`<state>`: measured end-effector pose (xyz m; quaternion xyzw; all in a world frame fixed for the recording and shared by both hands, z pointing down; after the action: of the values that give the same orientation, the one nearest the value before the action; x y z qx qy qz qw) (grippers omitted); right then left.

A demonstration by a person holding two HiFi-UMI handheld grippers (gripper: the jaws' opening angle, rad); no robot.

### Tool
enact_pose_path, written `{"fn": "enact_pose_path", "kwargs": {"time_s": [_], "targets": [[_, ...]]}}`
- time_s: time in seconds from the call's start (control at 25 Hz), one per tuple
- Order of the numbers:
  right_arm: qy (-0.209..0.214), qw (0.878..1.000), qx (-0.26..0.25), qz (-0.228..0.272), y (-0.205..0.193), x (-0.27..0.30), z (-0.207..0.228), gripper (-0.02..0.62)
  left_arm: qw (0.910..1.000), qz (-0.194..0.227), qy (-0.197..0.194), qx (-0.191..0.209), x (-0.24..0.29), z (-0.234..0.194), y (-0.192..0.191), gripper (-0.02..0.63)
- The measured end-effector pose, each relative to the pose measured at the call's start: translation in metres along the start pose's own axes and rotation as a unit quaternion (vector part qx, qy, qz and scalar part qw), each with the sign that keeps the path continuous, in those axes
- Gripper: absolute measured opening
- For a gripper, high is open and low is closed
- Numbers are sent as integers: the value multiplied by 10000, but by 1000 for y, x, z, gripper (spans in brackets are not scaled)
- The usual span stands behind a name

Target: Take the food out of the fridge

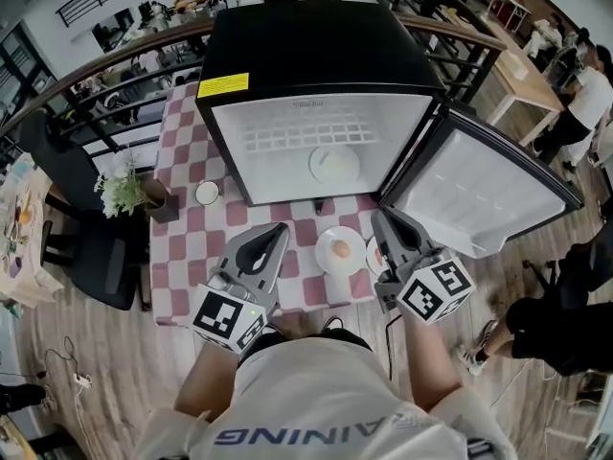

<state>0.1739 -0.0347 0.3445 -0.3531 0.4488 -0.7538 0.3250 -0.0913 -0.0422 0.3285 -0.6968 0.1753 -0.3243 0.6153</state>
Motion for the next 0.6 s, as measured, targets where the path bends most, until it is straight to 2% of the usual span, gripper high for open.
{"fn": "enact_pose_path", "kwargs": {"time_s": [0.4, 0.52, 0.6], "targets": [[-61, 9995, 279, -130, -6, 5, 6, 21, 9999, -4, 65, -102, -3, -3, -2, 5], [-70, 9975, 648, -255, -16, 11, 17, 23, 9999, -12, 81, -84, -3, -2, -4, 5], [-31, 9935, 1075, -378, -26, 18, 28, 23, 9999, -25, 102, -70, -4, -1, -5, 5]]}}
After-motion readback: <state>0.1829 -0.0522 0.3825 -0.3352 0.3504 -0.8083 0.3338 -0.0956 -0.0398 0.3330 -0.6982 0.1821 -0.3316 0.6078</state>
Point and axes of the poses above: the fingertips, and each gripper's own axes: x forward along the fingers, z to its right, y out of its top, the point moved 9 cm from there along -x, backward along the fingers, and after that the axes turned 12 degrees about -z, right-handed, at the moved point
